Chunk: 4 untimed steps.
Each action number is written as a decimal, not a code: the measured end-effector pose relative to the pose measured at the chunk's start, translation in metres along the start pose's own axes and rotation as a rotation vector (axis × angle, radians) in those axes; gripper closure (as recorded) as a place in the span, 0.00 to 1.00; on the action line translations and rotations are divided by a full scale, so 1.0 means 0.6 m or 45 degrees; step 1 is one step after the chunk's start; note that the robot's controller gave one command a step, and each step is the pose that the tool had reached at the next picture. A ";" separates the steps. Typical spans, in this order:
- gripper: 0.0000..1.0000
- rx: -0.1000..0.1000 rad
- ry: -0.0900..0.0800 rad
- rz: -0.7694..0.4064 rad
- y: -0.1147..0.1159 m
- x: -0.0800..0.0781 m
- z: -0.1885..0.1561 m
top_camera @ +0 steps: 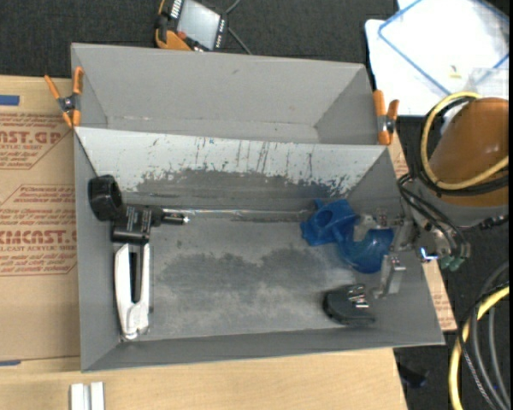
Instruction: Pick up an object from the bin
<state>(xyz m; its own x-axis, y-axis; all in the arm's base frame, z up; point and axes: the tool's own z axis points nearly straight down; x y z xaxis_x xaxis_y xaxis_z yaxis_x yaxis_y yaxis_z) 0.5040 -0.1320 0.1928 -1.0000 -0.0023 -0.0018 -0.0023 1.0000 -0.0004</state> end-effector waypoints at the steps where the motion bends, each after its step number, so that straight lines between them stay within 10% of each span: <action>1: 0.00 0.000 0.000 0.000 0.000 0.000 0.000; 2: 0.00 -0.001 -0.001 -0.236 -0.005 -0.109 0.093; 3: 1.00 0.001 -0.004 0.051 0.014 -0.009 0.030; 4: 1.00 0.001 -0.003 0.051 0.014 -0.009 0.030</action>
Offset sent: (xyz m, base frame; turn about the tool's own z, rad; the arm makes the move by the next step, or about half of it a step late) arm 0.0645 -0.0053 -0.0538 -0.1826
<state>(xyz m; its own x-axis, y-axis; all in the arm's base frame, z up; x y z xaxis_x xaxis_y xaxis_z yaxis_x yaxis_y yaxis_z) 0.5094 -0.1237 0.1748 -0.9993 0.0375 -0.0045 0.0375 0.9993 -0.0009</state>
